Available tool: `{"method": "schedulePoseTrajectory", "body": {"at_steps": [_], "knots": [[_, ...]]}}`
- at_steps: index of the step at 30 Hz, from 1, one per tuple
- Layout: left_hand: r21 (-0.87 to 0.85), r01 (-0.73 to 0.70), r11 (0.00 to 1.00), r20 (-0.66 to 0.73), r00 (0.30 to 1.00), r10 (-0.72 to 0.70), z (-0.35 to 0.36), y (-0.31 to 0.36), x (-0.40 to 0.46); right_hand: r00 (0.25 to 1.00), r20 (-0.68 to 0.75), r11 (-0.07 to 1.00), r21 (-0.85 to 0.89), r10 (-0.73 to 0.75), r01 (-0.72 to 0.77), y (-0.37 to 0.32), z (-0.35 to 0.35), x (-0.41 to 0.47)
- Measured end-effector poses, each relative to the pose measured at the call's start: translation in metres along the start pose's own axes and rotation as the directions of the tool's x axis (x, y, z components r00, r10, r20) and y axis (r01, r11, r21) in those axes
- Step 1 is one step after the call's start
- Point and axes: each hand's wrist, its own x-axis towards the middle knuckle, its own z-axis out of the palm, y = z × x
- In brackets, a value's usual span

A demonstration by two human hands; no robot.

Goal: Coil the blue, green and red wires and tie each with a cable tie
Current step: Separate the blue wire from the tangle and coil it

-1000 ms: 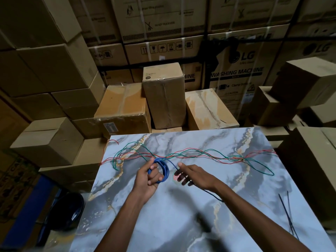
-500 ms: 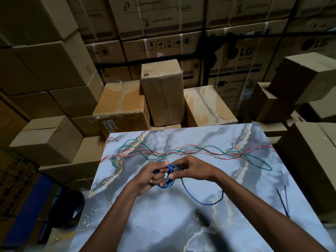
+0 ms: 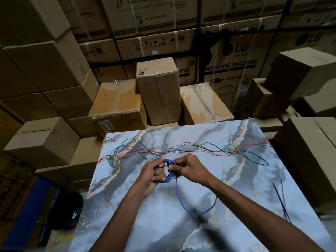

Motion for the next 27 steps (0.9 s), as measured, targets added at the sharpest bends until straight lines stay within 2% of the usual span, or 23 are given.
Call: {"method": "schedulePoseTrajectory", "body": {"at_steps": [3, 5, 7, 9, 11, 14, 17, 20, 22, 23, 25, 27], "knots": [[-0.115, 0.022, 0.993, 0.000, 1.000, -0.022, -0.005, 0.000, 0.002, 0.986, 0.030, 0.970, 0.174, 0.165, -0.168, 0.004, -0.006, -0.002], [-0.218, 0.019, 0.976, -0.010, 1.000, -0.021, -0.014, 0.000, 0.004, 0.946, 0.102, 0.915, 0.238, 0.309, -0.325, 0.007, -0.014, -0.005], [-0.298, 0.011, 0.954, -0.029, 0.999, -0.021, -0.023, 0.001, 0.004, 0.905, 0.199, 0.896, 0.172, 0.375, -0.409, 0.008, -0.020, -0.012], [-0.353, 0.003, 0.936, -0.043, 0.999, -0.019, -0.030, 0.004, 0.004, 0.877, 0.286, 0.915, 0.002, 0.387, -0.404, 0.012, -0.022, -0.018], [-0.407, -0.011, 0.913, -0.054, 0.998, -0.012, -0.035, 0.007, 0.004, 0.855, 0.357, 0.925, -0.091, 0.377, -0.369, 0.020, -0.022, -0.023], [-0.459, -0.029, 0.888, -0.049, 0.999, 0.008, -0.043, 0.012, 0.006, 0.835, 0.398, 0.914, -0.028, 0.381, -0.404, 0.026, -0.022, -0.028], [-0.504, -0.059, 0.862, -0.063, 0.998, 0.031, -0.051, 0.017, 0.007, 0.881, 0.312, 0.924, 0.023, 0.356, -0.382, 0.027, -0.027, -0.030], [-0.570, -0.077, 0.818, -0.090, 0.995, 0.031, -0.058, 0.018, 0.005, 0.952, 0.113, 0.957, 0.030, 0.283, -0.288, 0.036, -0.035, -0.027], [-0.614, -0.074, 0.786, -0.089, 0.996, 0.025, -0.063, 0.017, 0.005, 0.989, -0.085, 0.976, -0.173, 0.118, -0.131, 0.047, -0.035, -0.023], [-0.624, -0.070, 0.778, -0.086, 0.996, 0.021, -0.065, 0.015, 0.008, 0.989, -0.145, 0.950, -0.307, 0.013, -0.058, 0.053, -0.034, -0.021], [-0.647, -0.066, 0.760, -0.082, 0.997, 0.017, -0.066, 0.013, 0.012, 0.983, -0.135, 0.867, -0.497, -0.121, 0.039, 0.059, -0.027, -0.022], [-0.670, -0.077, 0.738, -0.087, 0.996, 0.025, -0.067, 0.012, 0.017, 0.989, -0.037, 0.757, -0.649, -0.140, 0.083, 0.062, -0.019, -0.023]]}}
